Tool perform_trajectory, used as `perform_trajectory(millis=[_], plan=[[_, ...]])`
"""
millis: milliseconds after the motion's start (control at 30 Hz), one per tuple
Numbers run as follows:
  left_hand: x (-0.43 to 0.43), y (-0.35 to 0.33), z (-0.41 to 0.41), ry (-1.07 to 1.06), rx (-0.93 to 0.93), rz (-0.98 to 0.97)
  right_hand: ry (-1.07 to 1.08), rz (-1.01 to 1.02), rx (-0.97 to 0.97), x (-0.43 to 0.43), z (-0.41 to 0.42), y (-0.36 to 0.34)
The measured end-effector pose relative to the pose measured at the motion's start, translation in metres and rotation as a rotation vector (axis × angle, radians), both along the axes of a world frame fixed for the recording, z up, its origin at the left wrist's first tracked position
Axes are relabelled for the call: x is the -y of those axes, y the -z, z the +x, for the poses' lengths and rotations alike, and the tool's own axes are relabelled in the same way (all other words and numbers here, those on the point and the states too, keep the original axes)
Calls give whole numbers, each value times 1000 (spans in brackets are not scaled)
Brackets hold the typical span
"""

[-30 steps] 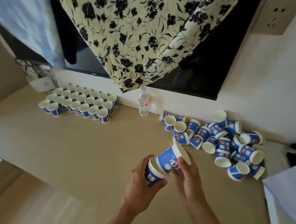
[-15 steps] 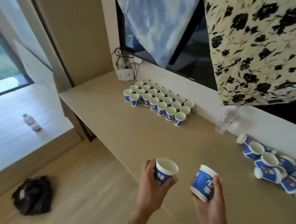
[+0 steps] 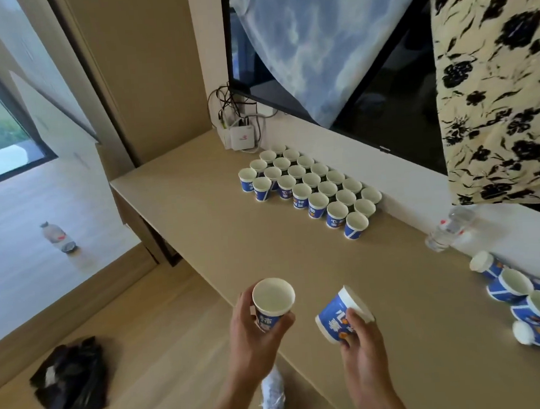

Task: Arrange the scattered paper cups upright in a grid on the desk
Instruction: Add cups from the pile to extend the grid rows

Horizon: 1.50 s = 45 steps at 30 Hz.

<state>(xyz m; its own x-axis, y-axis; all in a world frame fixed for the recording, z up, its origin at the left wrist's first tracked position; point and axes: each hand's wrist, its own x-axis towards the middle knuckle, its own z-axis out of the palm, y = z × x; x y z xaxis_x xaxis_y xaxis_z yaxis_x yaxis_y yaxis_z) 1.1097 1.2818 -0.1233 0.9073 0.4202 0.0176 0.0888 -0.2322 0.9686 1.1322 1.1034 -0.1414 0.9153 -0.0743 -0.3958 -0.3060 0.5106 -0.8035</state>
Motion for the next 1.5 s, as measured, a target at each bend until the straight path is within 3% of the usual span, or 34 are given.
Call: perform_trajectory(millis=[267, 600, 767, 933, 1167, 1500], plan=[[-46, 4, 94, 119, -66, 39, 60, 95, -65, -55, 104, 29], [-82, 27, 240, 110, -84, 26, 143, 106, -61, -86, 195, 32], [-89, 65, 307, 128, -133, -1, 244, 15, -134, -95, 212, 43], [-94, 111, 361, 145, -226, 14, 270, -217, -256, -121, 232, 60], [-98, 156, 409, 198, -186, 238, 291, -271, -326, -157, 270, 71], [-96, 188, 429, 196, -262, 100, 343, -373, -405, -168, 289, 88]])
